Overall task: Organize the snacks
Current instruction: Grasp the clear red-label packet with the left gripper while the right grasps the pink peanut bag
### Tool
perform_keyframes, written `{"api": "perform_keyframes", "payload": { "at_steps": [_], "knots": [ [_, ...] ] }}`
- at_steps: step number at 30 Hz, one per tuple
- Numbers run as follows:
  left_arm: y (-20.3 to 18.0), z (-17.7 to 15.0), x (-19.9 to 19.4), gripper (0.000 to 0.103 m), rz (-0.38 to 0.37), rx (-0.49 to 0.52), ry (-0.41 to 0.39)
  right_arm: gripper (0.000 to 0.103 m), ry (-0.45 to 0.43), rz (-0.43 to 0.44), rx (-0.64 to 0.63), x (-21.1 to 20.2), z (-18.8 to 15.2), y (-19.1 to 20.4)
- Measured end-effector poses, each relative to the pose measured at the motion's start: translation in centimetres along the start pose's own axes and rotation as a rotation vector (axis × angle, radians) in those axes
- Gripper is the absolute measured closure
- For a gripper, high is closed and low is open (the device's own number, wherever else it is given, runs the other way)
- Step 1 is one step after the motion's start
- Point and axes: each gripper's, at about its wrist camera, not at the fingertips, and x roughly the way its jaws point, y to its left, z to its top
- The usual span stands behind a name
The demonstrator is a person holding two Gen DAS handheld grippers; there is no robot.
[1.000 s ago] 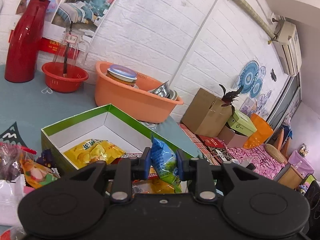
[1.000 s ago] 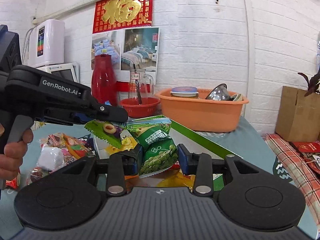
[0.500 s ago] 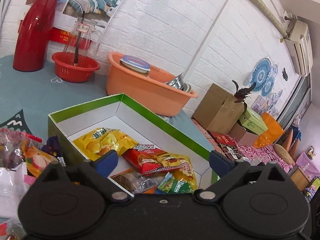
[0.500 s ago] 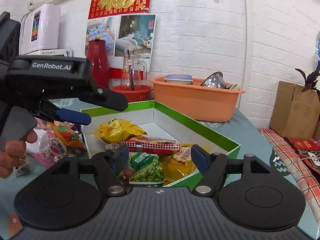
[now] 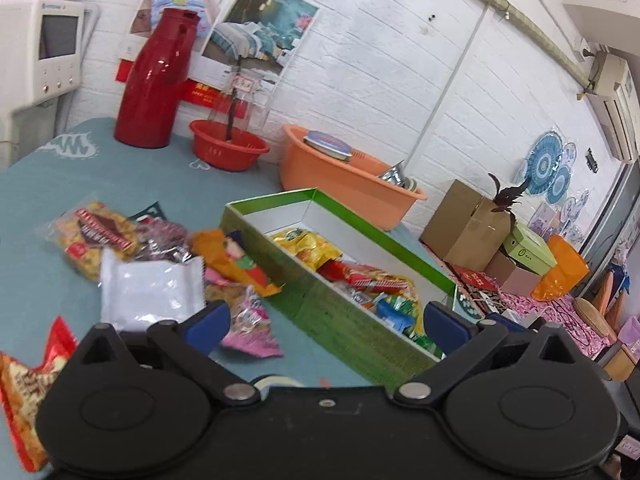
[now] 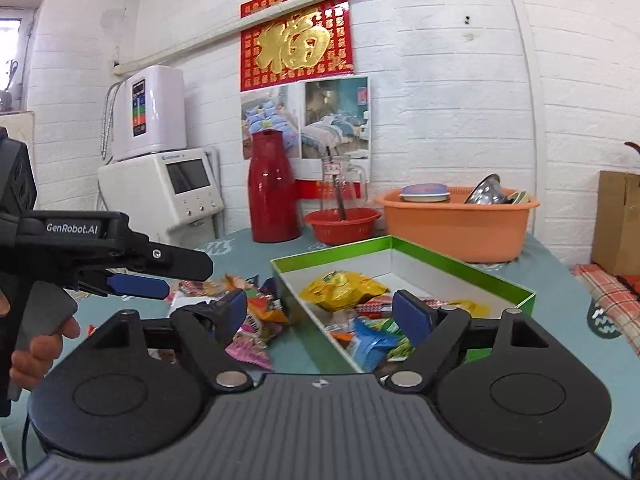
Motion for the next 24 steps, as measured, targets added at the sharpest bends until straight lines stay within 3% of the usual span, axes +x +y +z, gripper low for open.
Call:
{"api": "perform_keyframes", "payload": {
  "at_steps": [7, 12, 19, 20, 21, 22, 23, 24],
  "knots": [
    [2.7, -1.1, -0.7, 0.000, 0.029, -0.007, 0.028, 0.000, 0.098, 0.078, 0.021, 1.1, -2.0, 2.4],
    [3.1, -0.5, 2.4, 0.000, 0.021, -0.006, 0.071, 0.000, 0.111, 0.079, 0.025, 0.9, -2.3, 3.0],
    [3.6, 0.0, 7.6, 0.000, 0.085, -0.006, 0.113, 0.000, 0.130, 0.046, 0.038, 0.6, -2.7, 2.2],
    [3.8, 0.0, 8.2, 0.020, 0.092, -0.008, 0.132, 0.000, 0.134, 0.043, 0.043, 0.6, -2.8, 2.0],
    [3.9, -0.2, 8.7, 0.059, 0.100, -0.002, 0.150, 0.000, 0.137, 0.042, 0.049, 0.6, -2.9, 1.9],
    [3.9, -0.4, 8.8, 0.083, 0.107, 0.028, 0.154, 0.000, 0.140, 0.042, 0.053, 0.7, -2.9, 1.7],
    [3.9, -0.6, 8.7, 0.099, 0.079, 0.053, 0.164, 0.000, 0.144, 0.040, 0.057, 0.7, -3.0, 1.6],
    [4.0, -0.9, 8.6, 0.097, 0.051, 0.056, 0.180, 0.000, 0.147, 0.041, 0.058, 0.7, -3.1, 1.5]
  ]
}}
